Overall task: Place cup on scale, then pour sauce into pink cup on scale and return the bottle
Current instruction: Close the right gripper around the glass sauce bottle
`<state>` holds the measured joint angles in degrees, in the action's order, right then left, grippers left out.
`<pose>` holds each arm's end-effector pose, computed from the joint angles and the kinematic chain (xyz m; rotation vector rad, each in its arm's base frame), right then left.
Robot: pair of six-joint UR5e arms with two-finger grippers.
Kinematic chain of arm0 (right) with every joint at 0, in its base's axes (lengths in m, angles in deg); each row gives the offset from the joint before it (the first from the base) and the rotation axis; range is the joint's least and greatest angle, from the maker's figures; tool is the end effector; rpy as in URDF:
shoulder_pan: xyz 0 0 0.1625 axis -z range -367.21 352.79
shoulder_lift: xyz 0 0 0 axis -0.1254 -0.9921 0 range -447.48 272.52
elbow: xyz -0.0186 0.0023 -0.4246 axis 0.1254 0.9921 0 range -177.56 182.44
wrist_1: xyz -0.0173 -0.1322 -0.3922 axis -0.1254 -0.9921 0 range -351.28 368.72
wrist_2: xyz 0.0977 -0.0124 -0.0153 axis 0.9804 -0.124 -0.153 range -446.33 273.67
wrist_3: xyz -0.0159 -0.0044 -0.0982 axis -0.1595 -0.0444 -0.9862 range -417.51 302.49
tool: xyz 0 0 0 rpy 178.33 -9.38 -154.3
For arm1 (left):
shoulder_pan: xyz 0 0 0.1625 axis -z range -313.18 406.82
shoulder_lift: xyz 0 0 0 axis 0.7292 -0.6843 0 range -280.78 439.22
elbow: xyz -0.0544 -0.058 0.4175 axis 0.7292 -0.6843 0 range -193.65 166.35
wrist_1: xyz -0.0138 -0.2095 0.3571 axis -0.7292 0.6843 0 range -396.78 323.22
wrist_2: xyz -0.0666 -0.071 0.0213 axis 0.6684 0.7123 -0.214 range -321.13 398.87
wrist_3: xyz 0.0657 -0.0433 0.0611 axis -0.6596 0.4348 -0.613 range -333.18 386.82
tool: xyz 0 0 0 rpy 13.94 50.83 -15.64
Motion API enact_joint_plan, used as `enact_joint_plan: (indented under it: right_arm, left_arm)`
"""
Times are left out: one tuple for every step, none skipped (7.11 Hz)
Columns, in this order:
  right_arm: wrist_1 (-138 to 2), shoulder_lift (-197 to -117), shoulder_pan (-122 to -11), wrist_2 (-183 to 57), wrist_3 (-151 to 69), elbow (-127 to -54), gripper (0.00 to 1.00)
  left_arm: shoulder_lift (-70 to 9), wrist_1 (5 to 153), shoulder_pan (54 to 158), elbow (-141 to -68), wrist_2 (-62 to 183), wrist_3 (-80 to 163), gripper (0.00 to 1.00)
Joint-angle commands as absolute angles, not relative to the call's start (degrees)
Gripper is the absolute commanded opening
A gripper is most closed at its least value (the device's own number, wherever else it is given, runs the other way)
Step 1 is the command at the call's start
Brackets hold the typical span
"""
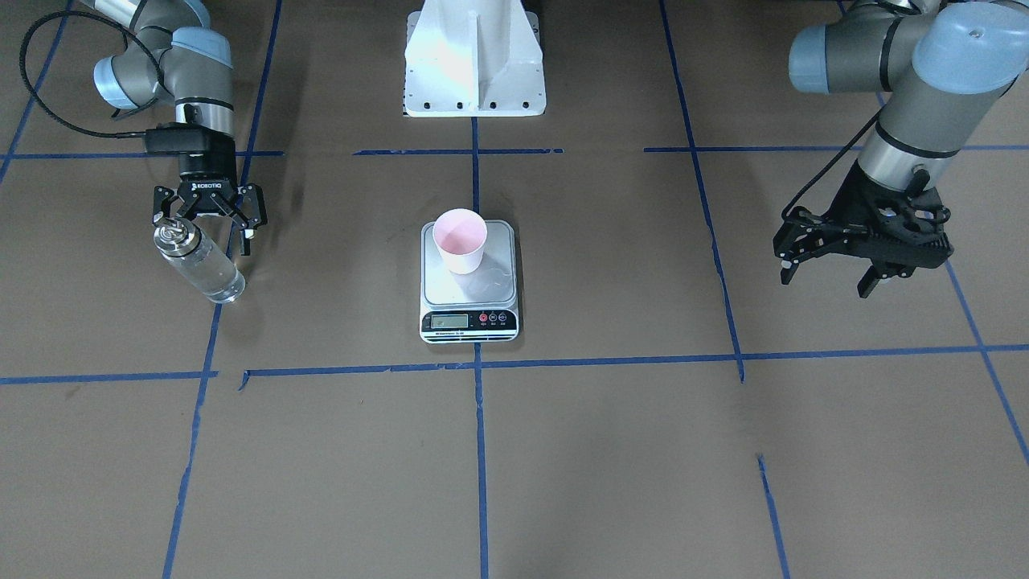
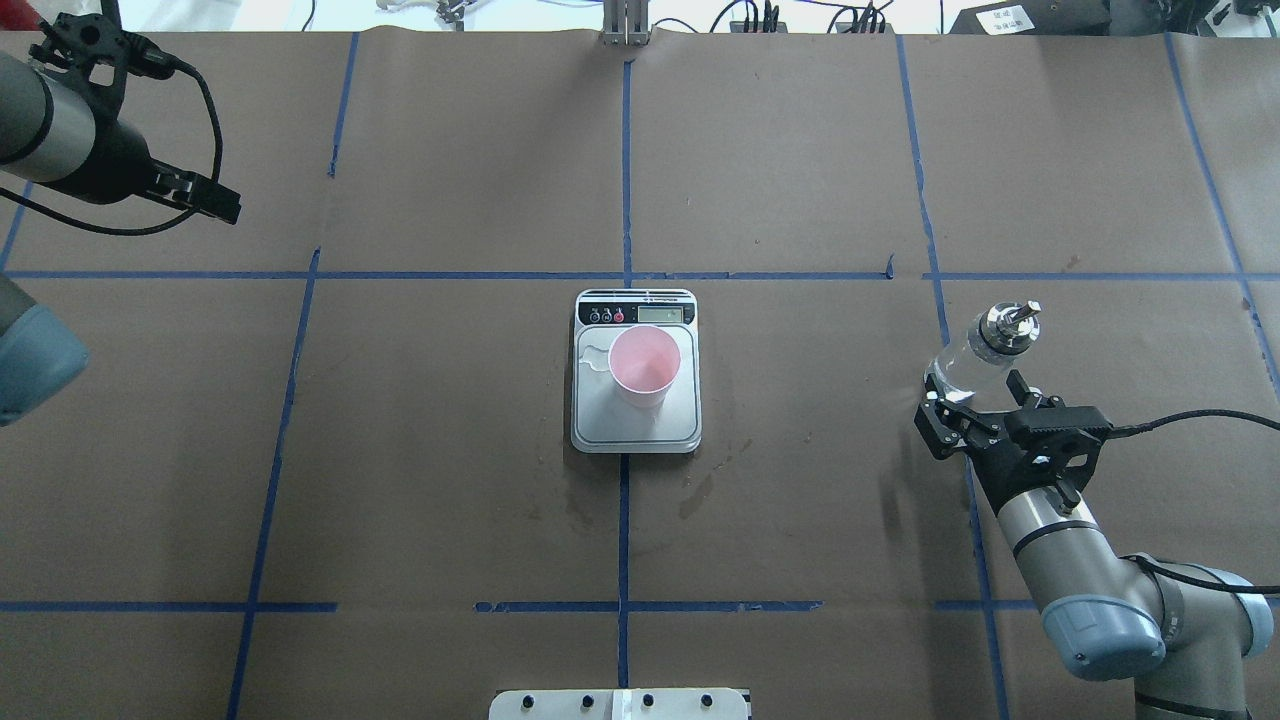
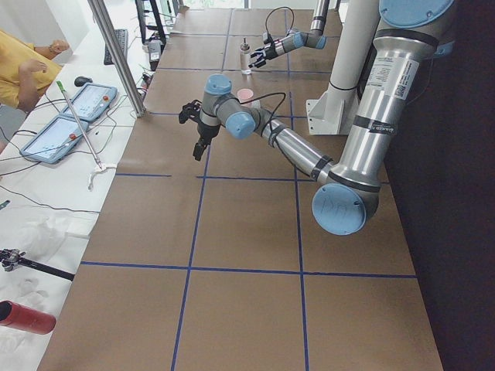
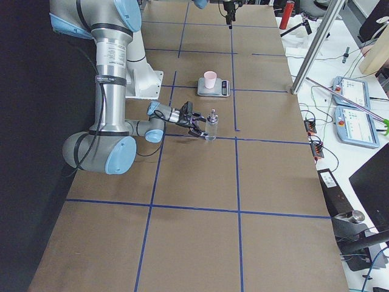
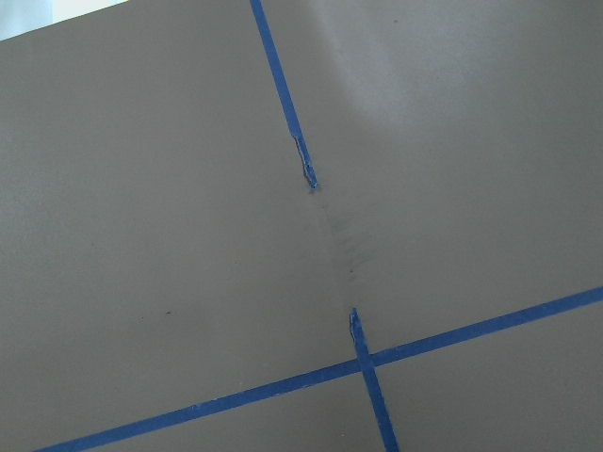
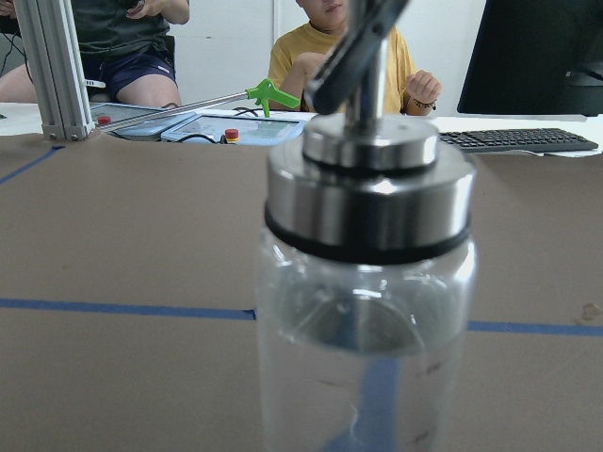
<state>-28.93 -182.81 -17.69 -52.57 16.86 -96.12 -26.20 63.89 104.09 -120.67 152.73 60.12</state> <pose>-0.4071 -0.2952 0.5127 1.0748 -0.6598 0.3974 0.2348 -0.5374 0.3602 0.4057 0.7364 0.1472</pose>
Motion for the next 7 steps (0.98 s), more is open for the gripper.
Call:
enact_joint_plan:
  right_arm:
    - [-28.99,-182.49,-18.62,-52.14,16.75,-95.38,0.99]
    - [-28.99,-182.40,-19.33,-51.44,16.67,-95.21,0.99]
    - [-28.99,-182.31,-19.86,-51.09,16.58,-94.42,0.99]
    - [-28.99,-182.05,-19.95,-51.00,16.58,-94.33,0.99]
    - [-28.99,-180.65,-20.65,-50.74,16.58,-92.94,0.99]
    - [-28.90,-179.51,-21.44,-49.43,15.36,-92.49,0.99]
    - [-28.90,-179.06,-21.88,-49.24,14.82,-92.48,0.99]
  left_arm:
    - [-26.16,63.68,104.21,-121.05,152.69,60.13,1.00]
    - [-26.16,63.67,104.13,-121.05,152.69,60.13,1.00]
    - [-26.16,63.67,104.12,-121.05,152.69,60.13,1.00]
    - [-26.16,63.59,104.12,-121.22,152.69,60.22,1.00]
    - [-26.16,63.59,104.12,-121.31,152.69,60.22,1.00]
    - [-26.16,63.59,104.12,-121.31,152.69,60.22,1.00]
    - [-26.16,63.59,104.12,-121.31,152.69,60.22,1.00]
